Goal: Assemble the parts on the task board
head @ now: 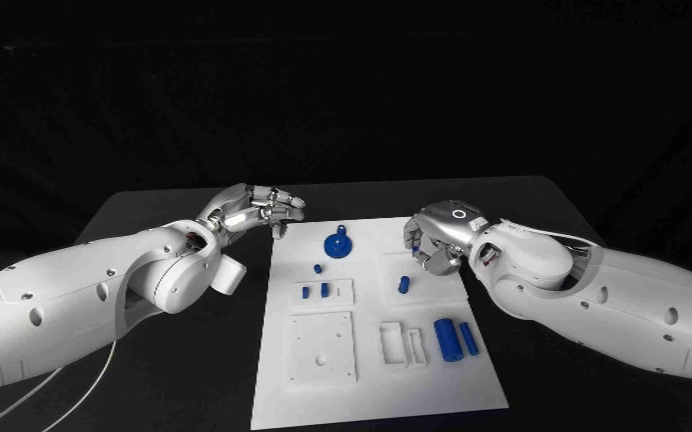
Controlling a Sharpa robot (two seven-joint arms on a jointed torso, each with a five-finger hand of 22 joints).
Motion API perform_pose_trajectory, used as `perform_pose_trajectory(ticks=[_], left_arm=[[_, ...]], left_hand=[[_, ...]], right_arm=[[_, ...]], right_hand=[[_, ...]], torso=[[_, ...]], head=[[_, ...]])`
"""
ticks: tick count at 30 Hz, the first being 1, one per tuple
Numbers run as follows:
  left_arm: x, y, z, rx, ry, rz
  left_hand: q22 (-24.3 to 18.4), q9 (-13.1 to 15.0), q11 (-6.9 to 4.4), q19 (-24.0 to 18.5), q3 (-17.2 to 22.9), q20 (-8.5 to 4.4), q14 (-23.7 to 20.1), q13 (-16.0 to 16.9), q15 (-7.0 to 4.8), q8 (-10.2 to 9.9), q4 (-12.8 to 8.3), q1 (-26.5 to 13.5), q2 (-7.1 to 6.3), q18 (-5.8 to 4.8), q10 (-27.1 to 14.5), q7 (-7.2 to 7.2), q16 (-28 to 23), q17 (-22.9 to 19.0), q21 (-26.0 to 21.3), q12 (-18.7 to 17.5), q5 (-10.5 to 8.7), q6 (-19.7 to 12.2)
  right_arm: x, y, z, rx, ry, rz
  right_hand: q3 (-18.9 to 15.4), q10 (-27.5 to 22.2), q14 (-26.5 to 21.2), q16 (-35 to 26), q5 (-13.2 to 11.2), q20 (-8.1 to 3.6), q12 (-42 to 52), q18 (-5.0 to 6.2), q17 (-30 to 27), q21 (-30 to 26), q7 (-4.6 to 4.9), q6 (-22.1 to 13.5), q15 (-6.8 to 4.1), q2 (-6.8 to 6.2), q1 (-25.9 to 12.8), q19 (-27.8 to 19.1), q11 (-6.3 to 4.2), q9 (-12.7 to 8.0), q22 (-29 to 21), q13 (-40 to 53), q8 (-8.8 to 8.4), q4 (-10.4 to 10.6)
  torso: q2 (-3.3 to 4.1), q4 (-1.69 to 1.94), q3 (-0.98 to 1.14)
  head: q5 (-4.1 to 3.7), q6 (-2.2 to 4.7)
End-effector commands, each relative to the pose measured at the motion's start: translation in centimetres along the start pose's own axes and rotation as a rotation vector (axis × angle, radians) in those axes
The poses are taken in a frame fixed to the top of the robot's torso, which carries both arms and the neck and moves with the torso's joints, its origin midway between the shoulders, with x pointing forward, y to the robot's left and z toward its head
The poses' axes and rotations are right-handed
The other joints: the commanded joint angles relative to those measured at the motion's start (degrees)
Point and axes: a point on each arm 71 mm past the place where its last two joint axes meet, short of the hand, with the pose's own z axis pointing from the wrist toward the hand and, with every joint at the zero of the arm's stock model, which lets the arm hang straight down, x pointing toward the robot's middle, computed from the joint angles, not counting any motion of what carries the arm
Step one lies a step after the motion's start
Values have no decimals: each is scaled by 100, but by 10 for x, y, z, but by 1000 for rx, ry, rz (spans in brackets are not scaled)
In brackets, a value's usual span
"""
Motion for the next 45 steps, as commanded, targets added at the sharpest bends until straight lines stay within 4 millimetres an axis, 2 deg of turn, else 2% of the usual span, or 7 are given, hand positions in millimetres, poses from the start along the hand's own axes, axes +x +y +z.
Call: perform_pose_trajectory(ticks=[1,8,16,25,29,36,45], left_arm=[[-1,-1,1,7,-5,-5],[0,-1,2,7,-15,-2],[1,-1,4,8,-24,-3],[3,-1,7,3,-38,0],[5,-2,8,4,-38,1],[8,-2,10,5,-32,-1],[12,-3,12,12,-19,11]], left_hand=[[-7,-9,13,44,-10,-142,44,-5,2,25,-26,-38,31,48,14,14,-26,-2,-24,21,14,-43],[-6,-10,12,50,-9,-142,52,-4,0,28,-27,-41,42,47,18,14,-27,1,-26,24,16,-44],[-6,-11,11,54,-8,-143,58,-4,-1,31,-29,-43,47,47,21,13,-29,3,-29,26,18,-43],[-6,-11,8,58,-6,-145,63,-3,-3,37,-34,-41,47,47,26,11,-31,6,-32,29,19,-38],[-5,-10,7,62,-3,-146,68,-2,-5,41,-37,-38,49,47,30,9,-32,8,-34,31,20,-34],[-5,-10,5,64,-2,-147,71,-2,-6,45,-41,-37,42,47,33,7,-33,10,-36,33,18,-31],[-4,-12,5,67,2,-148,75,-2,-7,46,-46,-31,38,47,32,6,-36,12,-39,33,19,-33]], right_arm=[[-5,11,0,-31,-33,37],[-17,41,0,-110,-115,168],[-18,81,3,-207,-115,231],[-2,114,7,-285,-63,220],[9,120,6,-301,-37,199],[28,132,4,-324,3,188],[40,138,2,-330,29,195]], right_hand=[[42,422,0,13,-39,-18,-19,274,8,39,-9,42,-46,-60,6,37,24,6,110,15,38,14],[62,422,1,8,-32,-23,-30,274,13,42,-9,43,-46,-63,10,43,24,6,107,25,33,38],[67,418,2,0,-14,-30,-42,274,15,44,-6,38,-44,-56,12,49,27,5,104,32,27,49],[57,414,3,-7,-4,-35,-53,274,16,45,-4,31,-43,-41,8,52,29,5,103,39,20,47],[41,419,7,-10,1,-41,-59,274,18,55,-3,29,-43,-33,6,60,28,6,107,47,17,37],[33,417,10,-13,5,-45,-66,274,19,65,-2,27,-43,-28,8,66,28,7,110,53,14,27],[19,424,21,-13,10,-51,-73,274,22,84,-3,31,-45,-21,8,75,26,10,117,65,13,13]], torso=[[-6,-5,5],[-4,1,8],[-11,4,-6],[-3,4,-17],[-6,11,-11],[6,0,-10],[7,0,0]], head=[[33,6],[174,8],[441,-39],[767,-127],[882,-183],[1029,-235],[1100,-306]])
